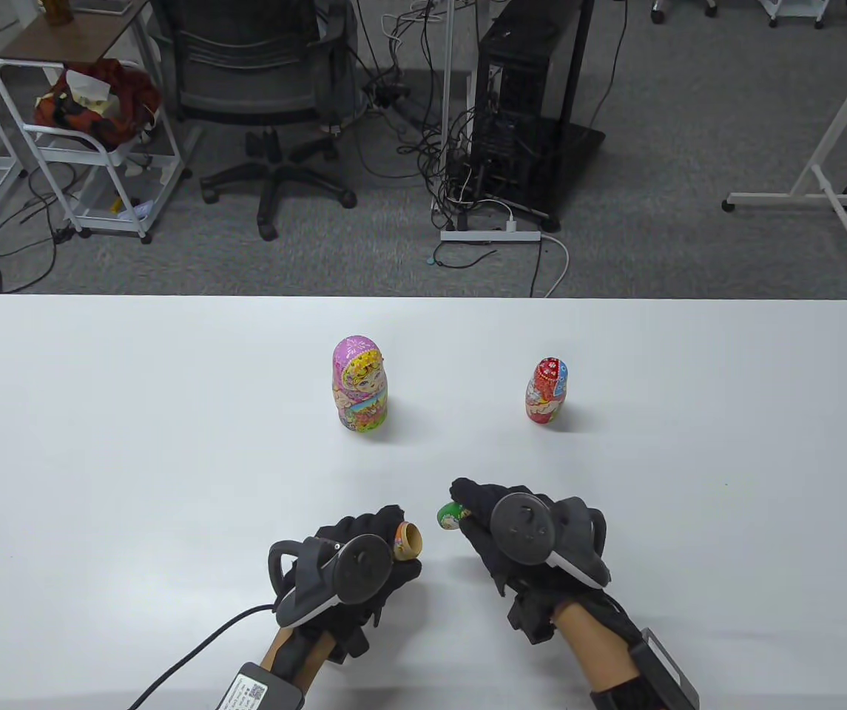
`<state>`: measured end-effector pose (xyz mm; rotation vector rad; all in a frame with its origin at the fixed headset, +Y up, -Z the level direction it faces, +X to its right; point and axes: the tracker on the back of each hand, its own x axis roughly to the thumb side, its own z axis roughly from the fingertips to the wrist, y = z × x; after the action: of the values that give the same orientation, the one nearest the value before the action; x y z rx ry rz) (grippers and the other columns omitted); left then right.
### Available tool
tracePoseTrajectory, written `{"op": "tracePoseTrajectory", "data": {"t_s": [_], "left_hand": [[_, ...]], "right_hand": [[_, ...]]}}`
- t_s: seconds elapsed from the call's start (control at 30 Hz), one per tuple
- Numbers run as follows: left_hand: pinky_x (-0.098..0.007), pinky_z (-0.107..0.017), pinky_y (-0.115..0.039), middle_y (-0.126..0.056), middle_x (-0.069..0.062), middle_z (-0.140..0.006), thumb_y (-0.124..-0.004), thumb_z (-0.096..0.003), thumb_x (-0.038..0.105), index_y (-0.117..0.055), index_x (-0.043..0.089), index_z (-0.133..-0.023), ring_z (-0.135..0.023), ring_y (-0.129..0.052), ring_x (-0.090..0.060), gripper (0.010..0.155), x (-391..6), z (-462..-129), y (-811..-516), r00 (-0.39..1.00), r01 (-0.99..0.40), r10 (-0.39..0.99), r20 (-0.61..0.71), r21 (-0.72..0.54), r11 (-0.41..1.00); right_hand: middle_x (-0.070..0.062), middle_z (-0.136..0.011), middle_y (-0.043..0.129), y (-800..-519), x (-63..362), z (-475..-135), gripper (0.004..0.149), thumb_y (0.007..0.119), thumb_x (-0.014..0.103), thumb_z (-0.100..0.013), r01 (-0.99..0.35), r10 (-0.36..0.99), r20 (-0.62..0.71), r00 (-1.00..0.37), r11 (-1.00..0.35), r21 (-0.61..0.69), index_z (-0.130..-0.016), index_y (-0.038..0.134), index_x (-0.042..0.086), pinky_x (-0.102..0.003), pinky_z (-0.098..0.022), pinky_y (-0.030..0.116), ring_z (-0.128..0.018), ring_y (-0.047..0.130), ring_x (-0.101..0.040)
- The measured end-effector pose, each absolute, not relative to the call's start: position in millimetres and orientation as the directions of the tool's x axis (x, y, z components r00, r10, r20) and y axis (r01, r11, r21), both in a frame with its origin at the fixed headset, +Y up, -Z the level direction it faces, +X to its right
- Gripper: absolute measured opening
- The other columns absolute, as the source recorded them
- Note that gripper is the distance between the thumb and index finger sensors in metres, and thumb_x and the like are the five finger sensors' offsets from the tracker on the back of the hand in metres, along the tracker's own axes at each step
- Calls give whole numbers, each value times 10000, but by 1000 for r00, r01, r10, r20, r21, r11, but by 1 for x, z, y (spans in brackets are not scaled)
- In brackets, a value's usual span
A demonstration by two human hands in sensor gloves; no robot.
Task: Nest individual Russian dolls into a nested set
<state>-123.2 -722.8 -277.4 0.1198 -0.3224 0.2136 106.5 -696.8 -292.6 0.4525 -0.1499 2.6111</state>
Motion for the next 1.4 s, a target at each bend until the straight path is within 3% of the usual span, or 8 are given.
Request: {"op": "tracePoseTrajectory", "data": {"t_s": [0.1, 0.2, 0.47, 0.9, 1.07, 1.17, 1.23, 1.4], "left_hand": [[-433, -563, -847, -962, 7, -814, -814, -340, 666, -695, 200, -977, -641, -1022, -141, 798, -124, -277, -723, 925, -240, 202, 323, 84, 967], [-433, -563, -846, -961, 7, -817, -809, -341, 670, -690, 204, -982, -641, -1021, -143, 801, -126, -276, -721, 921, -261, 219, 323, 90, 961], [-426, -566, -850, -969, 27, -807, -823, -327, 681, -688, 268, -991, -637, -1024, -131, 793, -118, -271, -719, 904, -269, 219, 366, 92, 959], [-416, -565, -855, -968, 36, -795, -816, -337, 666, -689, 222, -984, -625, -1025, -114, 795, -113, -267, -717, 888, -299, 248, 387, 74, 951], [-419, -564, -854, -964, 30, -802, -813, -341, 665, -686, 217, -985, -630, -1024, -119, 795, -117, -270, -718, 892, -306, 259, 370, 73, 949], [-421, -564, -853, -963, 28, -806, -811, -342, 667, -684, 216, -987, -633, -1024, -121, 797, -119, -270, -718, 895, -306, 260, 363, 72, 949], [-420, -564, -853, -964, 28, -805, -811, -342, 667, -684, 218, -986, -632, -1025, -122, 796, -119, -270, -718, 895, -305, 261, 362, 70, 950], [-422, -563, -853, -963, 26, -808, -811, -342, 667, -685, 214, -986, -633, -1024, -124, 797, -119, -270, -718, 897, -292, 245, 367, 77, 953]], "right_hand": [[-26, -907, 840, -698, 108, -282, 513, 753, 428, -478, -579, 516, 406, -754, -814, -43, -956, 602, 318, -525, -647, 674, -774, 861, -272], [-5, -896, 846, -696, 107, -272, 520, 749, 449, -472, -556, 457, 455, -764, -825, -104, -952, 597, 320, -509, -645, 689, -767, 872, -248], [1, -900, 843, -698, 94, -265, 516, 748, 456, -473, -533, 430, 509, -746, -843, -68, -952, 598, 336, -513, -647, 686, -770, 870, -246], [1, -953, 805, -700, 90, -264, 532, 702, 477, -486, -513, 428, 518, -740, -858, -24, -982, 527, 398, -534, -655, 667, -809, 854, -262], [-36, -983, 761, -687, 112, -269, 519, 647, 479, -497, -554, 448, 428, -785, -817, -160, -991, 518, 384, -556, -660, 635, -833, 816, -292], [-41, -1009, 734, -686, 130, -275, 511, 670, 507, -496, -378, 307, 287, -907, -894, -242, -982, 575, 382, -558, -670, 625, -856, 792, -300], [-62, -1039, 694, -694, 139, -283, 529, 681, 532, -494, -221, 189, 157, -969, -951, -216, -992, 566, 394, -558, -668, 626, -875, 770, -313], [-180, -1081, 616, -726, 148, -299, 597, 693, 554, -494, -64, 64, -10, -998, -998, 5, -1032, 476, 414, -576, -634, 640, -874, 755, -392]]}}
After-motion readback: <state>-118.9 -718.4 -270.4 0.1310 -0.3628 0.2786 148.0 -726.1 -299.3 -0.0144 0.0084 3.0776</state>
